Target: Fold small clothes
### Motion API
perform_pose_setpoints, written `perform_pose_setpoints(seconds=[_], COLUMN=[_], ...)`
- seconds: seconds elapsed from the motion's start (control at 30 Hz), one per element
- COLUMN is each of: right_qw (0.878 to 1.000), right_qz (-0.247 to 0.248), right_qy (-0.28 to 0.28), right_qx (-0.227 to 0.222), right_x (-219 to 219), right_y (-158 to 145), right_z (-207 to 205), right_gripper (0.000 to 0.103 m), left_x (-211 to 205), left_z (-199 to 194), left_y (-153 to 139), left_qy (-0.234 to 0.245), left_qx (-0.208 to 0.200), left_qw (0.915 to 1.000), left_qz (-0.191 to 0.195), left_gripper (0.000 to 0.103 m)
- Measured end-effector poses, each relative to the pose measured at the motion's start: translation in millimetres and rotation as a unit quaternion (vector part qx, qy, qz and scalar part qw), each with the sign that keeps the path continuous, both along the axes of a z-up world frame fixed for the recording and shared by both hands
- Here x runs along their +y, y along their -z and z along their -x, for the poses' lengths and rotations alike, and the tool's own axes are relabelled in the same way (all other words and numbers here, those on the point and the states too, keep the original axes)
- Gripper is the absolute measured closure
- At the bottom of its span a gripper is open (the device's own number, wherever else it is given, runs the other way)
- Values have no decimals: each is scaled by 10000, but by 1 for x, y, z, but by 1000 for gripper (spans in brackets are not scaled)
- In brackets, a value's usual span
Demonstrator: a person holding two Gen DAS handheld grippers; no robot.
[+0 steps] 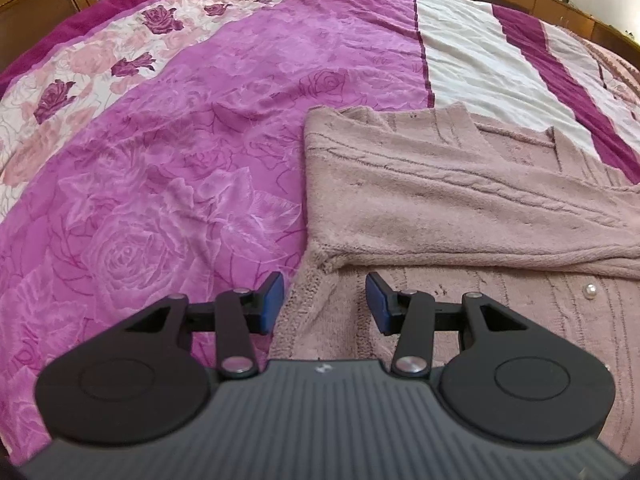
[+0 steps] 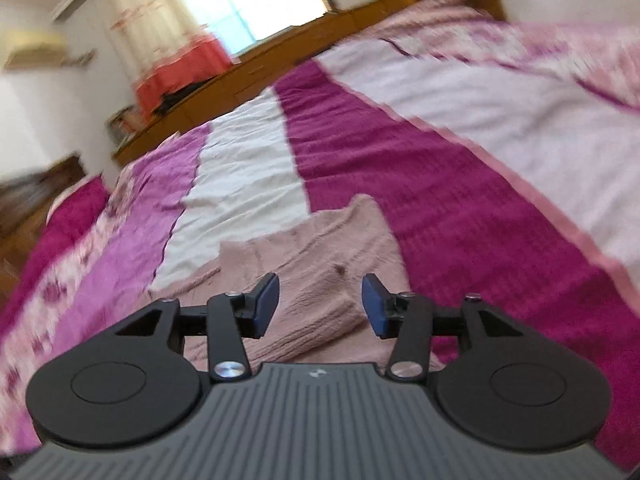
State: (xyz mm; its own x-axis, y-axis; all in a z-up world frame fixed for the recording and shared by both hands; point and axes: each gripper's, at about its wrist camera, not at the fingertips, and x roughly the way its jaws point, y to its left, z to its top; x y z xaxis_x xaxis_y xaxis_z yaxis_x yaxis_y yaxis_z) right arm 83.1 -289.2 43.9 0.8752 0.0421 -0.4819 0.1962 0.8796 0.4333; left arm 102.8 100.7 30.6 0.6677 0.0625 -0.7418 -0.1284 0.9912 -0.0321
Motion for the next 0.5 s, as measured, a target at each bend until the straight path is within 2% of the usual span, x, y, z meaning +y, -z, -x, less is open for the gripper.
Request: perform_pose_setpoints(seconds=[0.1,0.2,0.27,0.33,0.43,0.5], right_qw=[9983,9957,9946,9938,9936,9941], right_qz=[366,429,475,595,603,551], right_qy=[-456,-771,-757,-769,-678,-690], right_qx=[7,267,518,530,678,627], right_x=[18,30,32,35,38,37], right_y=[-3,8,21,25,12,2], right_z=[-7,-19,-26,-28,-25,-17], right_gripper=[40,37,37,37,33,31], left_x=[-1,-2,-2,-2,-1,-1], left_z=[-1,1,2,5,16,25], left_y=[5,6,6,3,-4,-7], left_qy=[-25,11,19,-5,-22,-24], left_qx=[20,-7,3,59,91,88], left_qw=[10000,9999,9999,9999,9999,9999], left_qz=[-54,-109,-149,-151,-128,-120], left_gripper=[56,56,56,56,56,56])
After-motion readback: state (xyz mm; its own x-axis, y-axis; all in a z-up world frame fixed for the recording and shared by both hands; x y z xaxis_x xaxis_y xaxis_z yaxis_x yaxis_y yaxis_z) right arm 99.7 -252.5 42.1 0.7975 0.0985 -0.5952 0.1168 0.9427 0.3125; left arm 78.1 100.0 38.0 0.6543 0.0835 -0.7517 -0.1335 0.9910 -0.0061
